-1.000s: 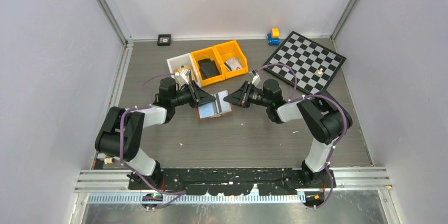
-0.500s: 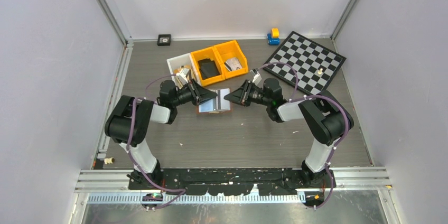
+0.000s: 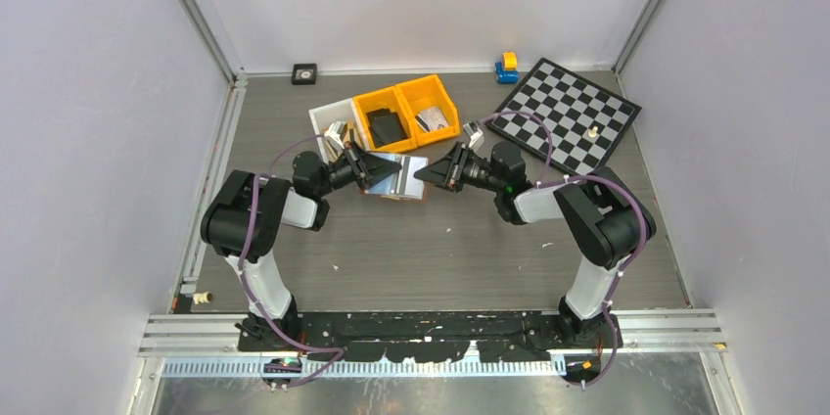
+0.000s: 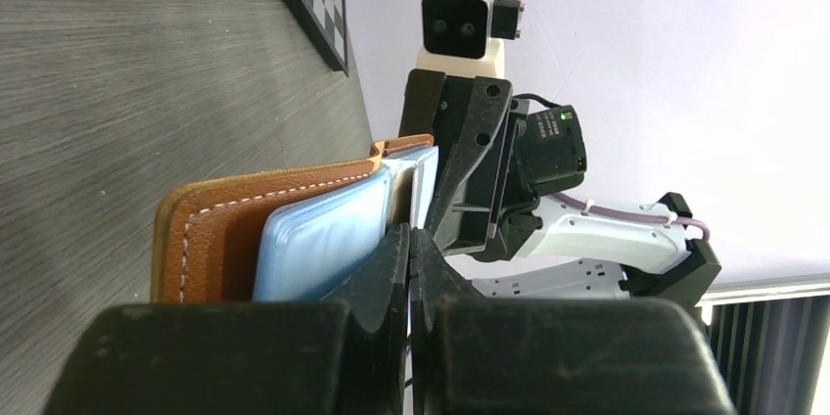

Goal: Take the credit cards out of the card holder
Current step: Remove the credit card from the card holder.

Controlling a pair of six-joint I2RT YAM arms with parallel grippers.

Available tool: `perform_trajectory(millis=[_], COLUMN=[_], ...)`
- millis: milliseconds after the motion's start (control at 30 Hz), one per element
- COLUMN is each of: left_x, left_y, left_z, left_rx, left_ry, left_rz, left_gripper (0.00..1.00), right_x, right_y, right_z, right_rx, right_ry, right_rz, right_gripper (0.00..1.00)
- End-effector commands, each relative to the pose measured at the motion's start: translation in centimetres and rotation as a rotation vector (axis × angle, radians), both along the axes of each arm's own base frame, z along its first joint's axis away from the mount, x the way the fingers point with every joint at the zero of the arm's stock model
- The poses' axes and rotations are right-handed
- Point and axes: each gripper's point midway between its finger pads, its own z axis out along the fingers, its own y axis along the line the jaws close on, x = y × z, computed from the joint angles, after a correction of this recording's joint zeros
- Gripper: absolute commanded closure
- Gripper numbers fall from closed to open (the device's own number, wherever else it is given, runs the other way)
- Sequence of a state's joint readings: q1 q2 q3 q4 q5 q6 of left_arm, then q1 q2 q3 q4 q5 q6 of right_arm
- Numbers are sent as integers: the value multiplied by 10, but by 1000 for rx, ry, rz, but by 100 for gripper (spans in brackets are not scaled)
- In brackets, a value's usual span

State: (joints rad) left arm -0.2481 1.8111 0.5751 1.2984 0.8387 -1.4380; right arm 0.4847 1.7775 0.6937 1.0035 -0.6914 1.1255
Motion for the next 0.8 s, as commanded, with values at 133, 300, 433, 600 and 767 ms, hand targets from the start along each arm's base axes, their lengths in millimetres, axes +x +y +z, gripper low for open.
perform_trajectory(millis=[133, 300, 433, 600, 767], left_x=[-18, -18, -18, -17, -19], left_y=[-3, 1, 5, 11, 9], left_z=[2, -4, -10, -21, -17], left_rx=[37, 128, 202, 287, 278], left_ry=[-53, -54, -47, -21, -32], left_rz=[-79, -50, -25, 3, -14], left_gripper=[100, 100, 100, 100, 100], right_x=[3, 4, 5, 8, 9], right_y=[-5, -8, -8, -11, -11], right_z=[35, 36, 35, 32, 32], right_rx=[98, 104, 108, 101, 100], right_ry=[-80, -84, -75, -63, -61], right_rz=[-12, -20, -23, -36, -37], right_gripper=[68, 67, 69, 82, 82])
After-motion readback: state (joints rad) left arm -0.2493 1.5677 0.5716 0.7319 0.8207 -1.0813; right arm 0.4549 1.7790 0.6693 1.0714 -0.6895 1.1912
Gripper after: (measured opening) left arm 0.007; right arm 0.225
